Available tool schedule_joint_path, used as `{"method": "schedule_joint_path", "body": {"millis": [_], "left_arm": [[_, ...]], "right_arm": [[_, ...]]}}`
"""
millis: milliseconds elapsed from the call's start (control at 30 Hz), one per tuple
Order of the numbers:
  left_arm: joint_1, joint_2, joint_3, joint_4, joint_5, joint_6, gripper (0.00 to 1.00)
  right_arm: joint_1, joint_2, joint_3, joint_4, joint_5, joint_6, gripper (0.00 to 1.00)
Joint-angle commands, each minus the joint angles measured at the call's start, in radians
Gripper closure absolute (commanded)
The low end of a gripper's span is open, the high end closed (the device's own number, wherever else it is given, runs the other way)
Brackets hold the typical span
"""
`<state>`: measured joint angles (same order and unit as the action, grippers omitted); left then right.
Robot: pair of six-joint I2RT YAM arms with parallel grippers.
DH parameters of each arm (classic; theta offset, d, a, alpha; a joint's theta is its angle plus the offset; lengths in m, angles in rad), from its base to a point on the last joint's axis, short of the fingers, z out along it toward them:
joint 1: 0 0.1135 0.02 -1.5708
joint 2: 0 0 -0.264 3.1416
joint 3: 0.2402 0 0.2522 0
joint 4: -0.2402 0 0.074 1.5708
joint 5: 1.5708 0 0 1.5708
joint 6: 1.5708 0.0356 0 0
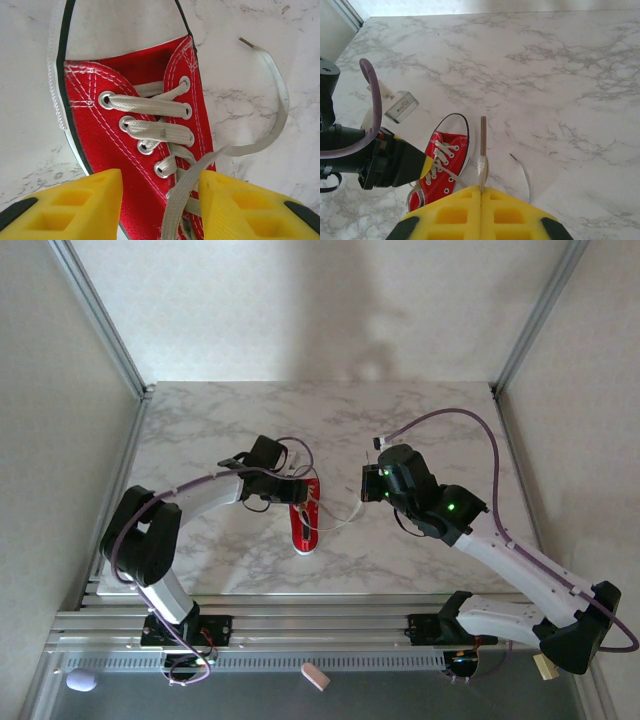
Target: Tie the shoes
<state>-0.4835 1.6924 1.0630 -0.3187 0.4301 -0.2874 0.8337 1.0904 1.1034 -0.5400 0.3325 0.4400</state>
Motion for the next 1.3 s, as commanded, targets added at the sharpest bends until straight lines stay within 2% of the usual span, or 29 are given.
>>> {"method": "schedule_joint_path", "body": {"millis": [0, 100, 433, 667, 1067, 1267], "left_arm": [[-0.006, 0.022, 0.047, -0.052, 0.013, 0.045, 0.58], [-0.009, 0.034, 0.063, -0.056, 0.019, 0.053, 0.62], [-0.011, 0.049, 0.078, -0.064, 0.051, 0.064, 0.63], [-0.013, 0.04, 0.071, -0.056, 0.056, 0.065, 0.8], [-0.014, -0.031, 0.045, -0.033, 0.058, 0.05, 1.0], [-0.013, -0.099, -0.003, 0.004, 0.052, 0.033, 1.0]], "right_arm": [[0.005, -0.006, -0.009, -0.014, 0.029, 0.016, 1.0], [0.004, -0.008, -0.013, -0.014, 0.032, 0.017, 1.0], [0.005, -0.006, -0.012, -0.014, 0.032, 0.016, 1.0], [0.004, 0.006, -0.007, -0.012, 0.026, 0.014, 1.0], [0.004, 0.012, -0.005, -0.006, 0.028, 0.017, 1.0], [0.004, 0.016, -0.008, -0.008, 0.034, 0.014, 1.0]]}}
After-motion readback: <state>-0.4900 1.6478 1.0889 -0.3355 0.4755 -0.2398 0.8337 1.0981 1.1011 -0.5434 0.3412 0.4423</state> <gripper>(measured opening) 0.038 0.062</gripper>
